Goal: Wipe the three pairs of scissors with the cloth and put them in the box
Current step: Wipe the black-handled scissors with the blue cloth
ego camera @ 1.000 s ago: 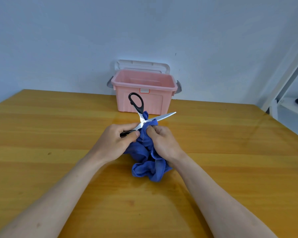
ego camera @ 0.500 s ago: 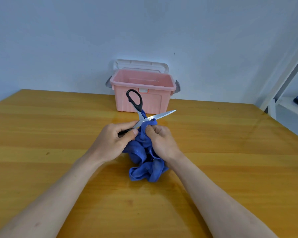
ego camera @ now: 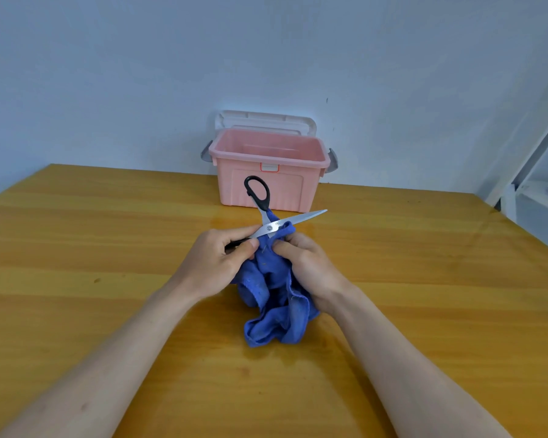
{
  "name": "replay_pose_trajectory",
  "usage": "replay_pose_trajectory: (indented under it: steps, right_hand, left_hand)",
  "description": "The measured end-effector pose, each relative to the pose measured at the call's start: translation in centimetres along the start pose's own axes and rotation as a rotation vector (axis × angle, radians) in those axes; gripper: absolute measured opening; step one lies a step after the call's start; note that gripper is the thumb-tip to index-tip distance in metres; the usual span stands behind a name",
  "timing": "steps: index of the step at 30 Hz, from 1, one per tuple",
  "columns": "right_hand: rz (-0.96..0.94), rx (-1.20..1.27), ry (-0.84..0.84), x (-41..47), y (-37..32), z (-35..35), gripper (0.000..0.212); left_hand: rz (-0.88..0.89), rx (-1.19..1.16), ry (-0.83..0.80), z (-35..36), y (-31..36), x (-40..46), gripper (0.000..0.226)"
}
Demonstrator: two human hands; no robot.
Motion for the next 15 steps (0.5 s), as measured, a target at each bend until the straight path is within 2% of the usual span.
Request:
replay_pose_trajectory:
  steps: [6,9,12,15]
  right_hand:
    - [0.022,0.034,0.089,0.3,0.1,-0.6,0.02]
    - [-0.015,0.0,0.194,0.5,-0.1,-1.4,0.018]
    - [-0.068,-0.081,0.287,0.4,-0.6,-1.7,0.03]
    - [-0.117,-0.093,0.295,0.3,-1.0,-1.6,0.032]
  left_hand:
    - [0.02,0.038,0.039,-0.1,-0.7,0.1,0.031]
    - [0.036,0.014,0.043,0.1,-0.3,0.0,0.032]
    - [0.08,0.018,0.081,0.0,0.4,0.0,0.033]
    - [0.117,0.013,0.099,-0.3,0.7,0.0,0.034]
Point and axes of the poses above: each hand's wrist, its own x-axis towards the middle knuckle, its own z-axis out of the palm, y = z × x, the point moved 10 cm from there along x, towards the middle knuckle, and after that the axes turned 12 degrees about -x, right-handed, at the moved point
